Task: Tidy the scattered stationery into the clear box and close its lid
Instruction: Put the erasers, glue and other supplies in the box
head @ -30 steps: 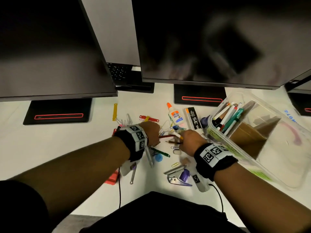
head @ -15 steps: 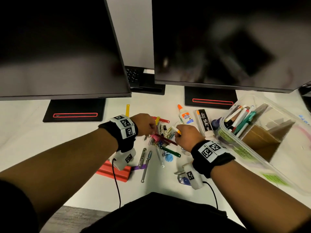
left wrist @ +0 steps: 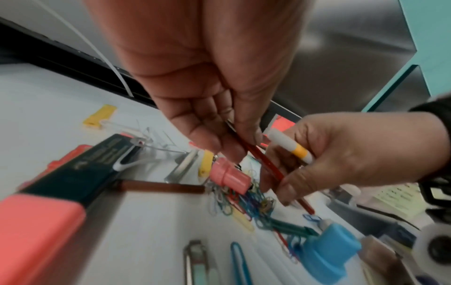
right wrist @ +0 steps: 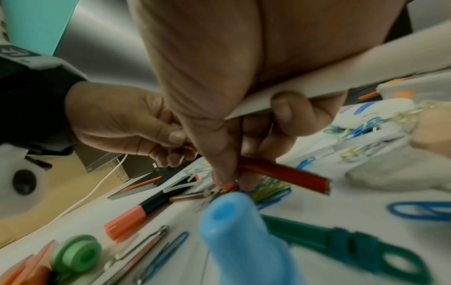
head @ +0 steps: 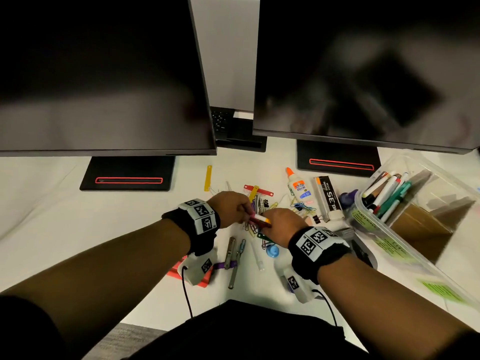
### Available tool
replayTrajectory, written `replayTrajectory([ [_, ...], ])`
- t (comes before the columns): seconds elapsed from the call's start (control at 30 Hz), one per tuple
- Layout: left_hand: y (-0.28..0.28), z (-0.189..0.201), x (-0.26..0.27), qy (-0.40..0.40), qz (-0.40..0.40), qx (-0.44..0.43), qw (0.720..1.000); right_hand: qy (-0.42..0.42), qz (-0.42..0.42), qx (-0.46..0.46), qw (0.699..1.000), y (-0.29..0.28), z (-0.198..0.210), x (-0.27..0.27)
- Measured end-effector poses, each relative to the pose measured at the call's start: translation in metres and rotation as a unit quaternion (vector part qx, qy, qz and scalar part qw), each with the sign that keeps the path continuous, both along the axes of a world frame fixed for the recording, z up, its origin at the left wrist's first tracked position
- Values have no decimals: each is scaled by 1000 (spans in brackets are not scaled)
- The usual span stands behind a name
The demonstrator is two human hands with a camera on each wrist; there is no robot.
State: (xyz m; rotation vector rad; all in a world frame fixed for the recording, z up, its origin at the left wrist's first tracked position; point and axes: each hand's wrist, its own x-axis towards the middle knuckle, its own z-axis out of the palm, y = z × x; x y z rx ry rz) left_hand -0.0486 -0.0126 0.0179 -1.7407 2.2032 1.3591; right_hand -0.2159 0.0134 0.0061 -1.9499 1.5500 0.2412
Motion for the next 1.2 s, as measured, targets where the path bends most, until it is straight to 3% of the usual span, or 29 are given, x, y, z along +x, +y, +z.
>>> replayTrajectory([
  [0.2, -17, 6, 54, -118, 51, -71, 989, 13, 7, -26, 1000, -6, -4, 22],
  [0.4, 8, -2, 81, -241, -89, 32, 966, -18, 41, -7, 999, -10, -15, 55],
  [0.5, 20, -8, 79, -247, -86, 30, 965, -36, 60, -18, 997, -10, -20, 73],
  [0.8, 22, -14, 64, -178, 78, 13, 981, 43, 85, -6, 995, -4, -22, 84],
  [0.9, 21, -19, 57, -159, 98, 13, 982, 45, 56, -1, 997, 0, -19, 75],
  [1.03, 20, -17, 51, -169, 88, 15, 981, -34, -47, -20, 998, 8, -12, 60],
  [1.2, 13, 1, 43, -179, 49, 25, 982, -123, -166, -23, 978, 8, 4, 39],
])
